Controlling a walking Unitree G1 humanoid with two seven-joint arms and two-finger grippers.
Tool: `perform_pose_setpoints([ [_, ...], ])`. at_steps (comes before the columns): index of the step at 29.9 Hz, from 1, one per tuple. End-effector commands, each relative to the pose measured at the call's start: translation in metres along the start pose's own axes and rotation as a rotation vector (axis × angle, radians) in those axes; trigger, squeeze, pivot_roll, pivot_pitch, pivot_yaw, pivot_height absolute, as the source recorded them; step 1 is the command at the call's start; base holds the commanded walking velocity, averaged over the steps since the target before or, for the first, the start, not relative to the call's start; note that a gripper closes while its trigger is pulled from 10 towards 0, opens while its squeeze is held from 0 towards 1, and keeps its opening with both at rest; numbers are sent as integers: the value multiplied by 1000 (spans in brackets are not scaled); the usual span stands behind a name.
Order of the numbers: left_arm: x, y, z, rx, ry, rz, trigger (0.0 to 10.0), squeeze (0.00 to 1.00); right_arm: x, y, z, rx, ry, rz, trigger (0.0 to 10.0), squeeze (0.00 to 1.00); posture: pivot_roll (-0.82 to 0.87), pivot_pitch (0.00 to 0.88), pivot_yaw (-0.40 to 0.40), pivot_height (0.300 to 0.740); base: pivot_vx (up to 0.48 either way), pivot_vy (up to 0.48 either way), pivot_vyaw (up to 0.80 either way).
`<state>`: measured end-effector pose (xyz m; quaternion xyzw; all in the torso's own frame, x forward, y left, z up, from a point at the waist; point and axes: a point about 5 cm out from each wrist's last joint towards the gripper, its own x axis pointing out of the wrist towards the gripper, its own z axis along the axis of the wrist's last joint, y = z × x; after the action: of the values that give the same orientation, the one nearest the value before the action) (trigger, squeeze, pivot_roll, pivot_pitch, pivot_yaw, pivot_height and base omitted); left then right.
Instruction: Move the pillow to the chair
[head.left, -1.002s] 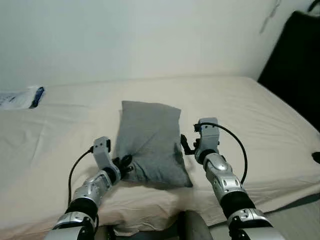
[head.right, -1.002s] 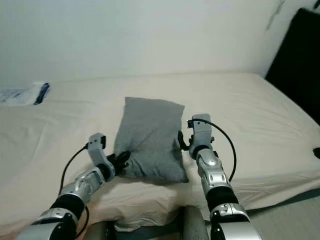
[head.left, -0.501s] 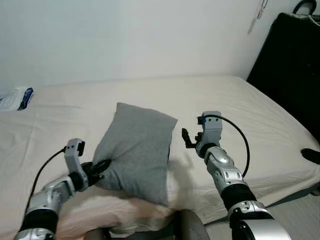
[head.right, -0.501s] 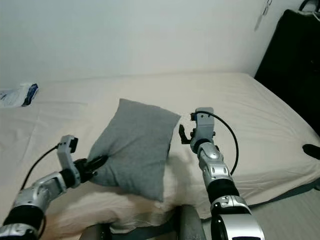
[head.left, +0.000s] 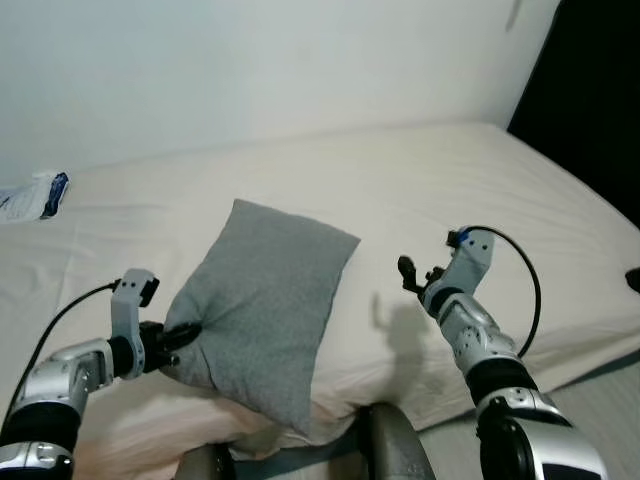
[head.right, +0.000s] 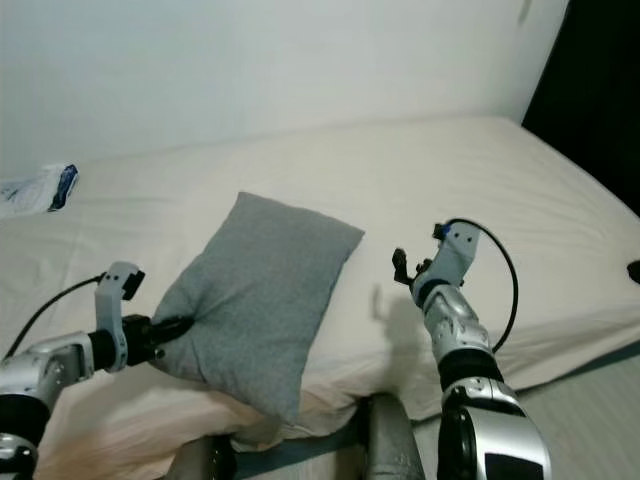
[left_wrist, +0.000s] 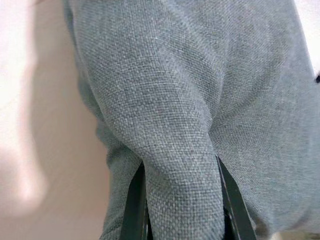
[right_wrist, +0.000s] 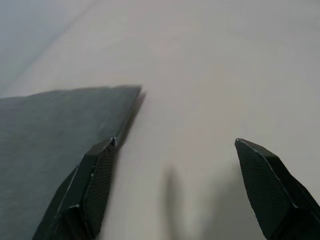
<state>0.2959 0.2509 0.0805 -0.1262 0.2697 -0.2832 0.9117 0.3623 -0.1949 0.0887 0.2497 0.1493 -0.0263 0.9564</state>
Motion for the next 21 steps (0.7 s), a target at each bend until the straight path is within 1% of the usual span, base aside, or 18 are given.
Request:
perform_pose_setpoints([
  [1,12,-15,6,7,-4,-74,0,0,2,6,-11,122,41,36,10000,0,-51,147,-12,581,0,0,0],
  [2,18,-22,9,13,-7,-105,0,0,3,6,-13,175,37,35,10000,0,-47,149,-11,581,0,0,0],
  [5,21,-25,10,18,-7,-122,0,0,3,6,-14,201,33,28,10000,0,-43,150,-11,581,0,0,0],
  [6,25,-28,10,21,-1,-132,0,0,4,6,-14,262,23,24,10000,0,-25,151,-19,581,0,0,0],
  [11,28,-31,9,30,9,-134,0,0,5,10,-15,283,28,39,10000,0,0,154,-29,581,0,0,0],
  [12,28,-31,9,30,9,-134,0,0,5,10,-15,283,28,39,10000,0,0,154,-29,581,0,0,0],
  [13,27,-34,12,33,3,-140,0,0,7,15,-16,238,50,55,10000,0,6,153,-29,581,0,0,0],
  [14,26,-35,12,34,1,-140,0,0,7,15,-16,216,63,45,10000,0,0,151,-25,581,0,0,0],
  [15,26,-35,12,34,1,-140,0,0,7,15,-16,216,63,45,10000,0,0,151,-25,581,0,0,0],
  [18,24,-36,12,35,1,-139,0,0,6,7,-19,176,99,-35,10000,0,-7,148,-24,581,0,0,0],
  [19,24,-36,12,35,1,-139,0,0,6,7,-19,176,99,-35,10000,0,-7,148,-24,581,0,0,0],
  [20,24,-36,11,37,3,-142,0,0,5,4,-18,156,102,-52,10000,0,-14,147,-26,581,0,0,0],
  [21,24,-37,11,38,3,-144,0,0,6,5,-15,135,100,-42,10000,0,-16,147,-28,581,0,0,0],
])
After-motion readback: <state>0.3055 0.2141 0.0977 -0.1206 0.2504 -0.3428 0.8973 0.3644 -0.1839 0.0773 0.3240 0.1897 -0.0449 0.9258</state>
